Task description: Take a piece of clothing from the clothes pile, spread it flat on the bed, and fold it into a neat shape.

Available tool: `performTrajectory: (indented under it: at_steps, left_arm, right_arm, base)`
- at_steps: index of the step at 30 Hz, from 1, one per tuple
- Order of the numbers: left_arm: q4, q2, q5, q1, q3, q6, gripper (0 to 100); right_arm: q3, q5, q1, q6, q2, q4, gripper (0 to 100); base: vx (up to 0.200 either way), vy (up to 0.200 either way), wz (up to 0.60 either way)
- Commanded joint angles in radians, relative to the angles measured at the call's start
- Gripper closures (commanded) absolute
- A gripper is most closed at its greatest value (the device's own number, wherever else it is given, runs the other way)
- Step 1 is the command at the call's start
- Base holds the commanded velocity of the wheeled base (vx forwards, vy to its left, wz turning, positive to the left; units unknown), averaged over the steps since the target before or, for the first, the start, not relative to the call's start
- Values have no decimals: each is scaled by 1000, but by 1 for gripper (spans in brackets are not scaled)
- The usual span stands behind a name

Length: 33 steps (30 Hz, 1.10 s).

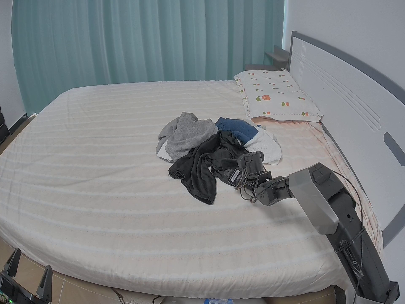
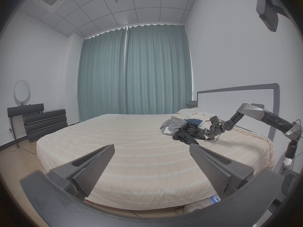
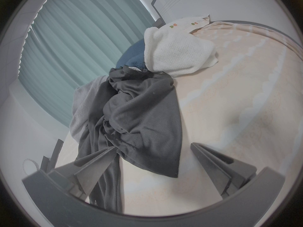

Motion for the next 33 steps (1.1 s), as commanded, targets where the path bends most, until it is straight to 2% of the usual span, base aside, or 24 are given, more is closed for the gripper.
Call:
performTrajectory:
  at_steps: [1, 12, 17, 19, 21, 22, 26, 27, 29, 30, 31, 33]
  left_arm:
    - [0, -18, 0, 0, 17, 0, 0]
    - [0, -18, 2, 0, 17, 0, 0]
    - [0, -18, 2, 0, 16, 0, 0]
    - [1, -18, 2, 0, 17, 0, 0]
    - [1, -18, 2, 0, 16, 0, 0]
    - [1, -18, 2, 2, 16, 0, 0]
    - [1, -18, 2, 0, 16, 0, 0]
    - [1, -18, 2, 0, 16, 0, 0]
    - [1, -18, 2, 0, 17, 0, 0]
    - [0, -18, 2, 0, 17, 0, 0]
    - [1, -18, 2, 0, 16, 0, 0]
    - [0, -18, 2, 2, 16, 0, 0]
  right_arm:
    - [-1, -1, 0, 0, 9, -3, 100]
    - [22, -1, -2, 3, -39, 1, 100]
    - [220, 10, 0, 4, -172, -11, 100]
    - [416, 47, 1, 3, -284, -78, 100]
    - [470, 62, 1, -2, -312, -105, 100]
    - [637, 100, 0, -8, -384, -189, 100]
    - [949, 139, -3, -22, -519, -382, 100]
    - [949, 139, -3, -22, -519, -382, 100]
    - [1185, 188, -9, -48, -626, -526, 100]
    - [1206, 194, -9, -53, -636, -540, 100]
    - [1323, 221, -11, -71, -688, -608, 100]
    - [1455, 235, -11, -86, -738, -678, 100]
  base:
    - [0, 0, 0]
    - [0, 0, 0]
    - [0, 0, 0]
    - [0, 0, 0]
    - [0, 0, 0]
    - [0, 0, 0]
    - [0, 0, 0]
    - [0, 0, 0]
    - [0, 0, 0]
    - [0, 0, 0]
    - [0, 0, 0]
    - [0, 0, 0]
